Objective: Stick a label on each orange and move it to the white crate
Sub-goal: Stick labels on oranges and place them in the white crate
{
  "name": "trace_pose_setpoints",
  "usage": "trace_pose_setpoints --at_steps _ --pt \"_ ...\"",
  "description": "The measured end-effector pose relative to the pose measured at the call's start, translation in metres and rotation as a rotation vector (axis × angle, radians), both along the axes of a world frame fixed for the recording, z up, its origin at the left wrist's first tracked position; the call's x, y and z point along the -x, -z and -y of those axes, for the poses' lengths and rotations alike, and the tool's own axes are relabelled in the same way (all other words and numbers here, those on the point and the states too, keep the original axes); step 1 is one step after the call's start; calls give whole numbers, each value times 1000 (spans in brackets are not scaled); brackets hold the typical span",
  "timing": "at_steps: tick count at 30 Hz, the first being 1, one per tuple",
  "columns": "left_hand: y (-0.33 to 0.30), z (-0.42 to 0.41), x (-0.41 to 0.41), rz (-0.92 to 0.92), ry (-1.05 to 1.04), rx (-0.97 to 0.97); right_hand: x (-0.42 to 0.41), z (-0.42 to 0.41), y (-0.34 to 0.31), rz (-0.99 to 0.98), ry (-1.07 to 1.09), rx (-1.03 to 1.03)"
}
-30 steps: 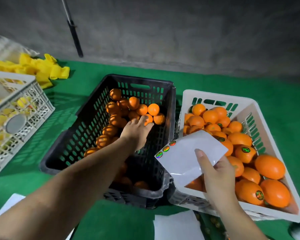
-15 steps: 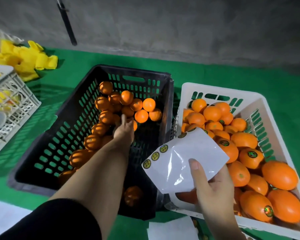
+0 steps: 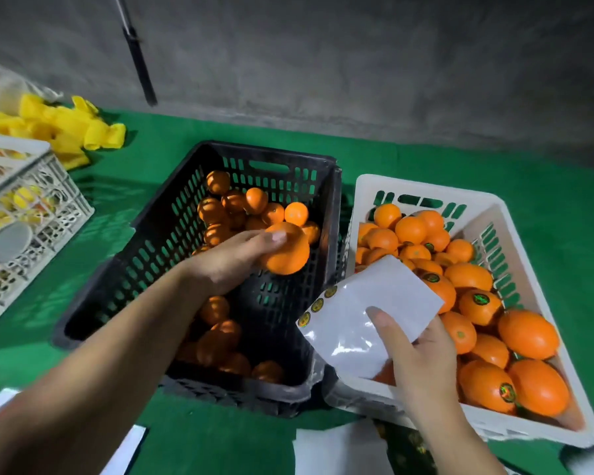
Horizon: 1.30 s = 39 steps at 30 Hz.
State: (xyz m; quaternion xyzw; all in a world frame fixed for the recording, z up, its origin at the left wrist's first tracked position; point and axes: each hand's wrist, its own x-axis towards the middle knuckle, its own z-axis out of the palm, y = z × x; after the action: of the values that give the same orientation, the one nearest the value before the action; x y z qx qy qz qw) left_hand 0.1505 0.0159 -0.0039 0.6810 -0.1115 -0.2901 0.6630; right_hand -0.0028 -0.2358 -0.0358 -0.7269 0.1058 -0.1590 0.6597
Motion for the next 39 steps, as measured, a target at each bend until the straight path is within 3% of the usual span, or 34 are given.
trace_pose_setpoints --at_steps 7,10,14,16,17,19,21,24,30,35,39 --pt "-29 20 125 -82 -21 368 38 13 -25 -99 -133 -205" --pt "-28 33 145 -39 -169 352 57 7 -39 -141 -143 -195" --pt "-28 48 177 -8 -214 273 77 1 -49 -104 -154 -139" --pt "-26 44 193 -120 -259 470 83 -2 -53 -133 -24 74" --pt "-24 42 199 -122 -290 482 87 -4 -58 -154 102 271" --pt "-24 42 206 -55 -325 380 95 -6 -67 40 272 685" --pt "-27 41 214 58 -308 225 102 -4 -81 309 206 936" --pt "-33 36 227 287 -189 54 104 4 -98 451 -104 1042" --pt "-49 38 238 463 15 27 104 8 -106 340 -240 854" --pt "-53 40 239 490 41 17 109 13 -109 231 -293 680" --pt "-51 41 241 464 55 42 112 18 -114 219 -266 693"
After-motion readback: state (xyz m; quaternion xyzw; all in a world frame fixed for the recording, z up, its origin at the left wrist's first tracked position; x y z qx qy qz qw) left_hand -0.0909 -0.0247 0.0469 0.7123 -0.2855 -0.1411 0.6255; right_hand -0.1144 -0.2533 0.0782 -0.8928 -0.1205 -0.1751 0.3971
